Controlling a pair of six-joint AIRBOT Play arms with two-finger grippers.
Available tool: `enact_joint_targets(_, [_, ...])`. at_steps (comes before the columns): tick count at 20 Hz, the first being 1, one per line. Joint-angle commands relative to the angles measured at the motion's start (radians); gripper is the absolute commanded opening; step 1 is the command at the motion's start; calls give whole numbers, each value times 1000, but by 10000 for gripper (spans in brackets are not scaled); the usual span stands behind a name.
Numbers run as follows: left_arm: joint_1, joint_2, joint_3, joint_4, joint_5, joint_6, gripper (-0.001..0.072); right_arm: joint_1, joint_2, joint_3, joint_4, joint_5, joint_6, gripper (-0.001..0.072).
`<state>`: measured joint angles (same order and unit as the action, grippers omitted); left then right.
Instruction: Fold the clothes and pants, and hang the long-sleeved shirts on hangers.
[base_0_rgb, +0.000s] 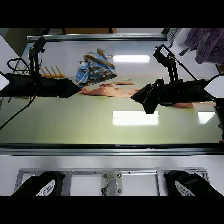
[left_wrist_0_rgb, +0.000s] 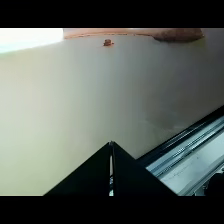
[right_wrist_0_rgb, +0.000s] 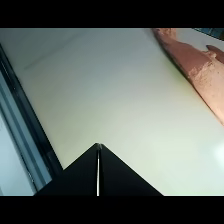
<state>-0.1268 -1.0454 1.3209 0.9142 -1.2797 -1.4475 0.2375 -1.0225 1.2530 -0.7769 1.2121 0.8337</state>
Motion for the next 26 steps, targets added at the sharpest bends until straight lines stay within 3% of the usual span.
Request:
enact_joint_targets(1, [0,0,0,0,0,0,15,1,0,0,0,0,0,23])
enact_joint_targets(7, [0,0,0,0,33,1,36,1,0,0,0,0,0,23])
enact_joint_targets(9, [0,-3,0,4,106,6,712,1,0,0,0,0,1,23])
enact_joint_targets(11, [0,-47,36,40,193,75,720,1,0,0,0,0,1,24])
enact_joint_targets(18, [0,-536,341,397,322,72,720,1,-2,0,0,0,1,23])
enact_joint_targets(26, [0,-1004,594,529,462,71,720,1,-2,0,0,0,0,23])
